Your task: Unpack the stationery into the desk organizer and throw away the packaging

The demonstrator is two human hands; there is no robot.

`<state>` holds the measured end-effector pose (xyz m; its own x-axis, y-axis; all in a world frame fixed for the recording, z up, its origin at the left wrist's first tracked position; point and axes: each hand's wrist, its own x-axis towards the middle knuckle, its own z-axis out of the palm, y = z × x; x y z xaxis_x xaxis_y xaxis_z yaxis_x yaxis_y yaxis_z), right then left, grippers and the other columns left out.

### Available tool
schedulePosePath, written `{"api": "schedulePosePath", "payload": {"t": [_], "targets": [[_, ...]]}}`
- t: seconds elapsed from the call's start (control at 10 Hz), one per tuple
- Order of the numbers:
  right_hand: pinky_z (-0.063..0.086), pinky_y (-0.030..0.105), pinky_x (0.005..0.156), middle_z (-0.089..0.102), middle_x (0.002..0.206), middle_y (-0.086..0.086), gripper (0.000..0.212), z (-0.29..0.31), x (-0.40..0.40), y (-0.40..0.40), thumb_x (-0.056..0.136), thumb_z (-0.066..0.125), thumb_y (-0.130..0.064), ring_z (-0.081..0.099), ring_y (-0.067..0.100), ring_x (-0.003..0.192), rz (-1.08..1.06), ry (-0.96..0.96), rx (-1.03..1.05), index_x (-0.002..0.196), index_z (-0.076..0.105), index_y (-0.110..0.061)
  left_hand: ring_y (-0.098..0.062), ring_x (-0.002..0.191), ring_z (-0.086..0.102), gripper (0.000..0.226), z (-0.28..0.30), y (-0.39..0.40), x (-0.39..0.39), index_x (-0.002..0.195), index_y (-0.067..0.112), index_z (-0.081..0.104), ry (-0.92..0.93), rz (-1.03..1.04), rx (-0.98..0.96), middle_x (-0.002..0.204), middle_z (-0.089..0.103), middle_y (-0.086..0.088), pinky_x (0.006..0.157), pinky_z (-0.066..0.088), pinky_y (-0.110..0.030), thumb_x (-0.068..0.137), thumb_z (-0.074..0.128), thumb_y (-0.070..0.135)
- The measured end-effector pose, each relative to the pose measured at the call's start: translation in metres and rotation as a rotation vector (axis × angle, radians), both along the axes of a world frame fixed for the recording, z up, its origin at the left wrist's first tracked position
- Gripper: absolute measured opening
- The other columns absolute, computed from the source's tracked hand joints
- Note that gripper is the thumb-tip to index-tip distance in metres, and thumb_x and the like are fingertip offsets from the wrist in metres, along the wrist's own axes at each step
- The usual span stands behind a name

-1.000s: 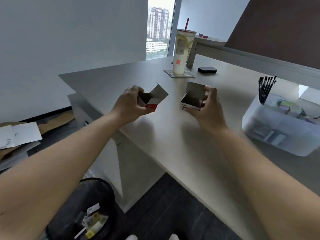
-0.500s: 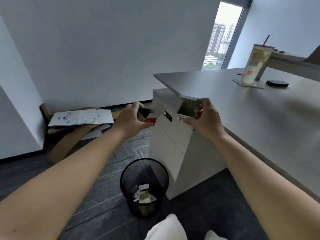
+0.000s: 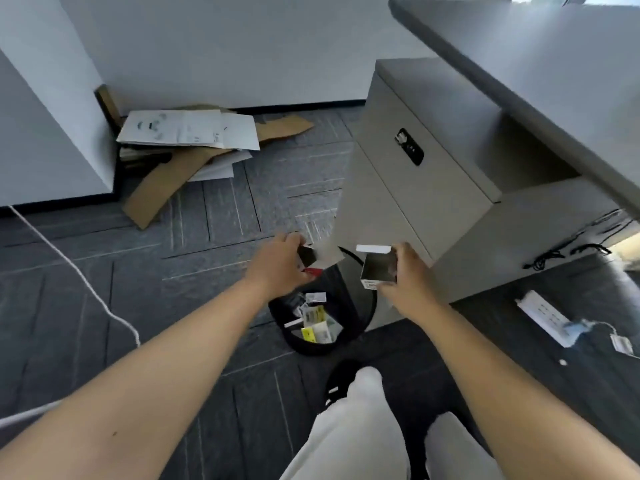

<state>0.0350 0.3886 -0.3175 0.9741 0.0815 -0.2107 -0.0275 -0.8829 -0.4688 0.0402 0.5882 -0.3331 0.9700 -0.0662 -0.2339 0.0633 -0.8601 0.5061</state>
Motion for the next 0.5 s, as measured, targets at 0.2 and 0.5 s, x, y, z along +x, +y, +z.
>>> {"api": "schedulePosePath", "payload": {"t": [0.2, 0.5], "targets": [[0.040, 0.035, 0.086, 0.048, 0.119, 0.015, 0.052, -0.063, 0.030, 0.006, 0.080, 0.062, -0.011, 0.048, 0.029, 0.108, 0.073, 0.113, -0.012, 0.124, 0.035, -0.005, -0.031, 0.117, 0.045, 0.067, -0.062, -0.015, 0.033, 0.131, 0.011, 0.035, 0.134, -0.001, 0.078, 0.131, 0.044, -0.015, 0.093, 0.042, -0.039, 0.077, 0.066, 0.034], [0.027, 0.039, 0.107, 0.025, 0.146, 0.016, 0.063, -0.088, 0.045, 0.009, 0.089, 0.050, -0.020, 0.024, 0.030, 0.134, 0.199, 0.136, -0.173, 0.140, 0.017, -0.008, -0.029, 0.138, 0.022, 0.069, -0.081, -0.018, 0.053, 0.141, 0.007, 0.019, 0.169, -0.001, 0.051, 0.151, 0.020, -0.013, 0.111, 0.025, -0.037, 0.086, 0.056, 0.027]]}}
